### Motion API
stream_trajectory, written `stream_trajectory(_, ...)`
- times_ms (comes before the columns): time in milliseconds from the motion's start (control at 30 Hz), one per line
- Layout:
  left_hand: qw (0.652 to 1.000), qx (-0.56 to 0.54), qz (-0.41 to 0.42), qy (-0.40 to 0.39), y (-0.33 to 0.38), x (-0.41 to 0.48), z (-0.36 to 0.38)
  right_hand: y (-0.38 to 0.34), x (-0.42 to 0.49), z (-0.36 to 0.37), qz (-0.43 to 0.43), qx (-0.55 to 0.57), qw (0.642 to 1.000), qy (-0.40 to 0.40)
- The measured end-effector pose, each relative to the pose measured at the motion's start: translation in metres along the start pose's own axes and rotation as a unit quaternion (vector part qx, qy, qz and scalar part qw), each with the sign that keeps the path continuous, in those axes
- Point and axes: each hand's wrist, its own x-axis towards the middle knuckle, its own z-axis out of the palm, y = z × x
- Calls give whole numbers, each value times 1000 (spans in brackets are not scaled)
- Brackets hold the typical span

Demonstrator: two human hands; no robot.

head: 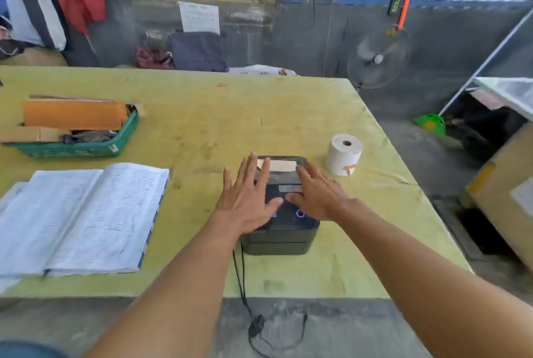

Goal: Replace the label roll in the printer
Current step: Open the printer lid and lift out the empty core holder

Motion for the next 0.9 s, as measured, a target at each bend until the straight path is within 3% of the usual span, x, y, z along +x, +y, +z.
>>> stream_trajectory(100, 992, -9, 4, -126, -9, -9, 21, -2, -4, 15, -3, 55, 997, -51)
stream_trajectory(200, 987, 7, 15, -160, -14, -11, 36, -4, -5, 22, 9, 77, 995, -63)
stream_trajectory(467, 987, -11, -28, -158, -7, -7, 47, 3, -2, 29, 23, 58, 992, -108)
stream_trajectory(667, 989, -26, -35, -143, -6, -8, 49, 11, -12, 46, 55, 81, 994, -57)
stream_trajectory(900, 989, -49, -74, -119, 0, -10, 54, 15, -15, 59, 69, 112, 990, -58)
